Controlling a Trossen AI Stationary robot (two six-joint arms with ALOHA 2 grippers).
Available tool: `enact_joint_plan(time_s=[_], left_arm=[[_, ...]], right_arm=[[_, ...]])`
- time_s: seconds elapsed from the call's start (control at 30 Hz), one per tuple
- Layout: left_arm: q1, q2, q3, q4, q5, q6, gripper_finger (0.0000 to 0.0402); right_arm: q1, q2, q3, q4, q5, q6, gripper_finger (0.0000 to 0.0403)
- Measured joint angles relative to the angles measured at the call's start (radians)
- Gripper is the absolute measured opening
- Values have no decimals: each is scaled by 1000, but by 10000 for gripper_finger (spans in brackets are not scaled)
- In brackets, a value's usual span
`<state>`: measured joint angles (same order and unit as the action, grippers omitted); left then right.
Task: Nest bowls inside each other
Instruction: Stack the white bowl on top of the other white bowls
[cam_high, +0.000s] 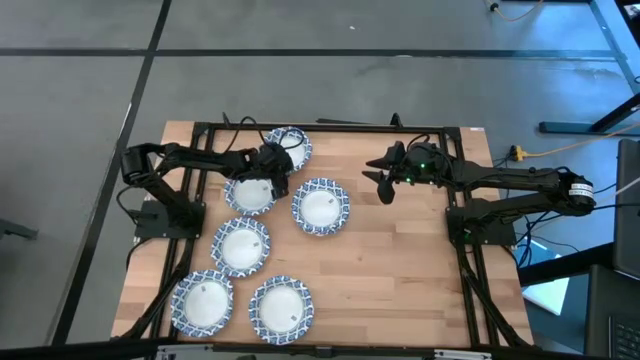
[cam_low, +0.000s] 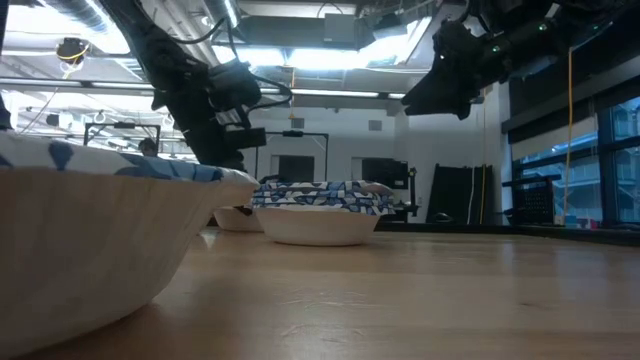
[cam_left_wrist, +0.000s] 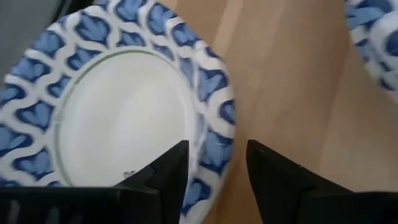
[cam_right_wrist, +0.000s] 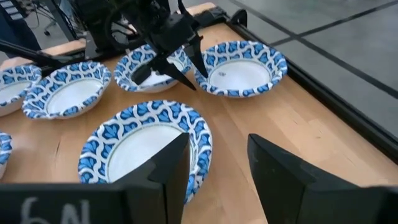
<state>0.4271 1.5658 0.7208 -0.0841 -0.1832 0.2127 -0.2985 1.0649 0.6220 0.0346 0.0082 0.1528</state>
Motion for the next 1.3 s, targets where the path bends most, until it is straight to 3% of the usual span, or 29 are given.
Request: enact_joint_plan(time_s=[0.6, 1.3], left_arm=[[33, 0, 0, -1, 14, 0, 122], [46, 0, 0, -3, 31, 1, 60]], right_arm=[[0, 0, 0, -15, 0, 0, 162], [0, 0, 0, -15, 0, 1, 162]])
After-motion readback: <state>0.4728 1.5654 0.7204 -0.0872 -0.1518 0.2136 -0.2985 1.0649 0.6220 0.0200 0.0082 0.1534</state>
